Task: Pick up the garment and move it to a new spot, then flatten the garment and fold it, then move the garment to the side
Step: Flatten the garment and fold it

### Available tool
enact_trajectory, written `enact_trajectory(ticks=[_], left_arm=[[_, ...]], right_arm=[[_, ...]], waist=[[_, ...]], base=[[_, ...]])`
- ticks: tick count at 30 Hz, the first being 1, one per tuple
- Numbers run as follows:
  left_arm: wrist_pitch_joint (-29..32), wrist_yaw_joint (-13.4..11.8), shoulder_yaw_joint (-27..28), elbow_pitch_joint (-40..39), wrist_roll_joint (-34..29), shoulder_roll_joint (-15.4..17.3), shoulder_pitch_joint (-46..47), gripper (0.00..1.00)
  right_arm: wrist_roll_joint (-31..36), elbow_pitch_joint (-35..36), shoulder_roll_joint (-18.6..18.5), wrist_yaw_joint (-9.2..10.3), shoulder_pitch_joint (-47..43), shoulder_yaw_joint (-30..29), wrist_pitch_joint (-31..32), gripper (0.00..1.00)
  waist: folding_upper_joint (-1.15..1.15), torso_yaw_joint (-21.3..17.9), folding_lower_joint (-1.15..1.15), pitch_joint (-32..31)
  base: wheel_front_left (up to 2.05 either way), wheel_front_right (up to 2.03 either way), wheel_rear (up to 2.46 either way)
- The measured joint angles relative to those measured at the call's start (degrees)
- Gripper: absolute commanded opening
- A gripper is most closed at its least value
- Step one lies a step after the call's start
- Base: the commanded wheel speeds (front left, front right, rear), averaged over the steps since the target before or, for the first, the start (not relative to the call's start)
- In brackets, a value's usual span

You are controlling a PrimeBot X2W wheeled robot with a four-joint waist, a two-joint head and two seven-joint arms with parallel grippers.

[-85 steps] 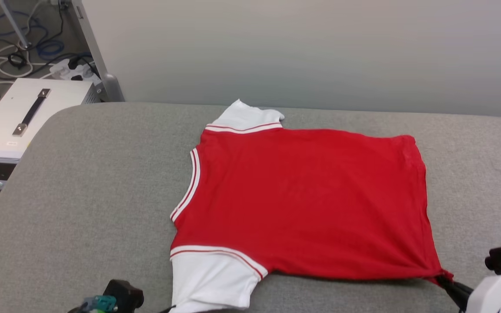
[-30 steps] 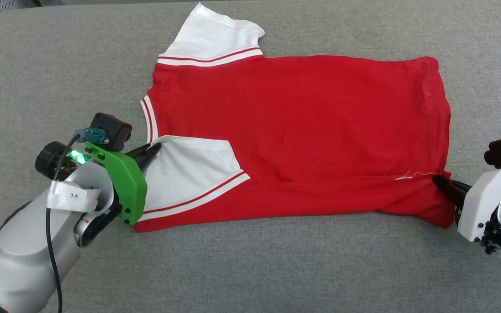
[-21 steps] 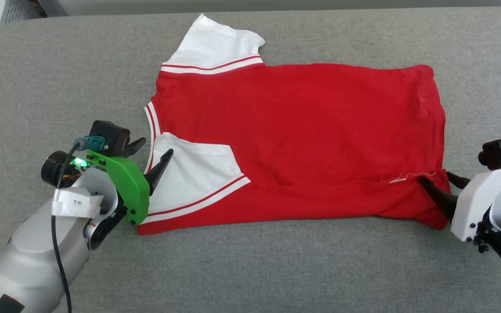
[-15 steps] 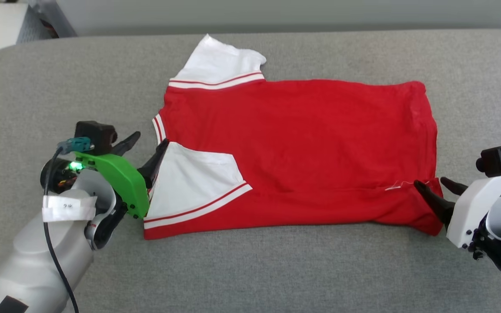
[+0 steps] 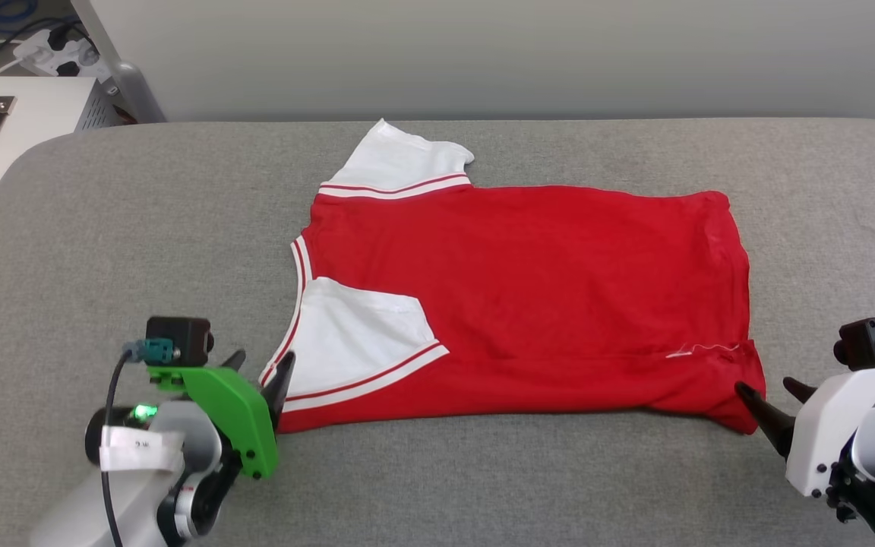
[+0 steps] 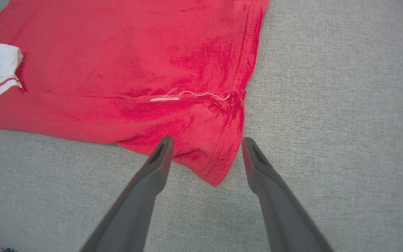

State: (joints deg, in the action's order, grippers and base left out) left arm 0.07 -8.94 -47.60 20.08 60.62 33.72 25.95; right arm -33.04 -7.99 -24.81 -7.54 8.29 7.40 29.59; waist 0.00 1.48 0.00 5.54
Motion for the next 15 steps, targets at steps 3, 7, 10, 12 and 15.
enact_trajectory(ticks=[3,7,10,12,15], left_arm=[[3.10,-4.10,-0.76,-4.63,0.29,1.83,-2.53,1.00],[5.47,-8.36,-0.85,-10.37,1.22,3.23,-4.84,1.00],[7.43,-10.78,-1.41,-12.58,1.55,4.33,-5.63,1.00],[8.26,-12.15,-1.48,-13.47,1.56,4.99,-5.95,1.00],[8.58,-13.39,-1.45,-13.83,1.53,5.21,-5.95,1.00]], right_arm=[[3.19,3.48,2.43,0.00,-2.35,-2.94,3.23,1.00],[5.99,8.34,5.46,0.00,-4.70,-5.78,5.99,1.00],[7.04,11.11,7.02,0.00,-5.48,-6.82,7.40,1.00],[7.64,12.57,7.72,0.00,-5.89,-7.35,8.11,1.00],[8.05,14.07,8.49,0.00,-6.03,-7.61,8.77,1.00]], waist=[[0.00,-0.04,0.00,0.30],[0.00,-0.23,0.00,1.16],[0.00,-0.49,0.00,1.99],[0.00,-0.73,0.00,2.67],[0.00,-1.12,0.00,3.77]], base=[[0.00,0.00,0.00],[0.00,0.00,0.00],[0.00,0.00,0.00],[0.00,0.00,0.00],[0.00,0.00,0.00]])
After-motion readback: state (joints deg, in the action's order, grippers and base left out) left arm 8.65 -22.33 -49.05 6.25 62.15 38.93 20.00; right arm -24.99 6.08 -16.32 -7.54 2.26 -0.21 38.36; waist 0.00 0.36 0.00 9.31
